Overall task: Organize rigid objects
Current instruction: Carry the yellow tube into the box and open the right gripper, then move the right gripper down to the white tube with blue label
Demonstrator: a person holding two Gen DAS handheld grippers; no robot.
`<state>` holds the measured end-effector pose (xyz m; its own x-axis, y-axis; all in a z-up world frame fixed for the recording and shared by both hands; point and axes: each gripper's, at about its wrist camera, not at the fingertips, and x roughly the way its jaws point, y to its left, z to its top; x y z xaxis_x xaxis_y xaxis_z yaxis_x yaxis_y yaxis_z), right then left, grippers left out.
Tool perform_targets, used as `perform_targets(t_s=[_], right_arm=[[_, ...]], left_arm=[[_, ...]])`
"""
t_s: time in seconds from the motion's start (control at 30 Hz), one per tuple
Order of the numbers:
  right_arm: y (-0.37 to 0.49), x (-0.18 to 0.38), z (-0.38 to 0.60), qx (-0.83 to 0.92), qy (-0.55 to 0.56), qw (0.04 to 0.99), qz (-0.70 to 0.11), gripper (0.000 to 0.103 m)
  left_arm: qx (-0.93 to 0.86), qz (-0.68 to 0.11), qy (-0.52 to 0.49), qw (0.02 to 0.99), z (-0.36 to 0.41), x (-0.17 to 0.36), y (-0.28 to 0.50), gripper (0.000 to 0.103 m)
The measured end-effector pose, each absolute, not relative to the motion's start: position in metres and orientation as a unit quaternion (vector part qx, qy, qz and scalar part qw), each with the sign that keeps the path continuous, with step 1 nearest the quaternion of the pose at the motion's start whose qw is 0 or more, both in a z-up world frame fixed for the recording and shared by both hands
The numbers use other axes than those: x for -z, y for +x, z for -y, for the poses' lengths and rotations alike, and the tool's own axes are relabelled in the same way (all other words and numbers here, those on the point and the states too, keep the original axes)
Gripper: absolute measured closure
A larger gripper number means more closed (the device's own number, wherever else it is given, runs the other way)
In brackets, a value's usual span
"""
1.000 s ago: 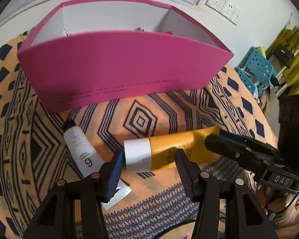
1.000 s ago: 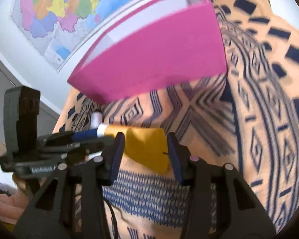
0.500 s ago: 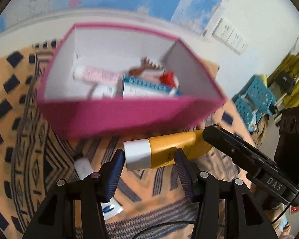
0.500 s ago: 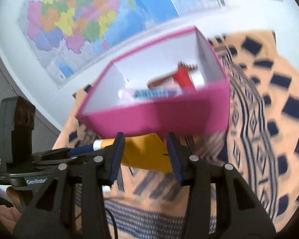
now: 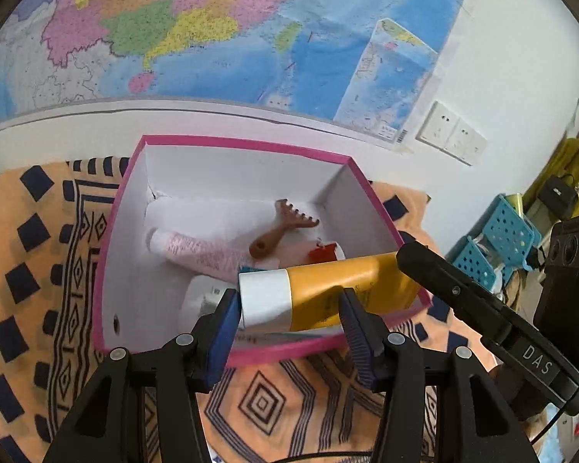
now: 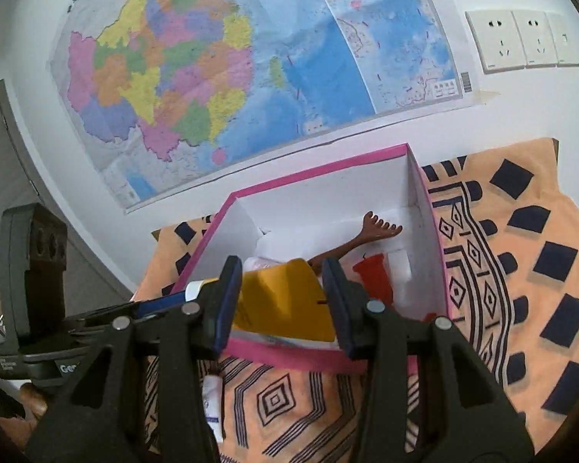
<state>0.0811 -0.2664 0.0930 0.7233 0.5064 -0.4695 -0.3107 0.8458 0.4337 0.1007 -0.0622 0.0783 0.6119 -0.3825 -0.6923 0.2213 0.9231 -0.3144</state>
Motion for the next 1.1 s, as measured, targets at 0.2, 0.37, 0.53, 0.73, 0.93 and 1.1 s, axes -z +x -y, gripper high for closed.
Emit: perform_targets(t_s=[0.2, 0.37, 0.53, 0.73, 0.93, 1.1], right_arm=[[0.102, -0.083, 0.268, -0.221, 0.176, 0.908, -0.310, 0.057], [0.120, -0.069, 0.267, -0.214, 0.177, 0.900, -0.336, 0.057], [0.125, -0.062, 0.267, -0.201, 0.173, 0.900, -0.347, 0.057], [0.076, -0.075, 0.260, -0.272, 0.158, 0.893, -0.321, 0.057], [0.014, -0.051, 0.234, -0.386, 0.145, 0.841, -0.351, 0.056], [0.003, 0.002, 0.201, -0.418, 0.169, 0.774, -0.445, 0.056]], left_arm=[[0.158, -0.414, -0.098, 0.891, 0.064, -0.067, 0.118, 0.050], [0.153, -0.435, -0.090, 0.883, 0.066, -0.050, 0.136, 0.052], [0.132, -0.435, -0.078, 0.887, 0.059, -0.045, 0.144, 0.057], [0.193, -0.377, -0.037, 0.905, 0.033, -0.066, 0.095, 0.056], [0.230, -0.400, -0.007, 0.887, 0.015, -0.042, 0.056, 0.056], [0.209, -0.444, 0.021, 0.871, 0.002, -0.004, 0.055, 0.056]])
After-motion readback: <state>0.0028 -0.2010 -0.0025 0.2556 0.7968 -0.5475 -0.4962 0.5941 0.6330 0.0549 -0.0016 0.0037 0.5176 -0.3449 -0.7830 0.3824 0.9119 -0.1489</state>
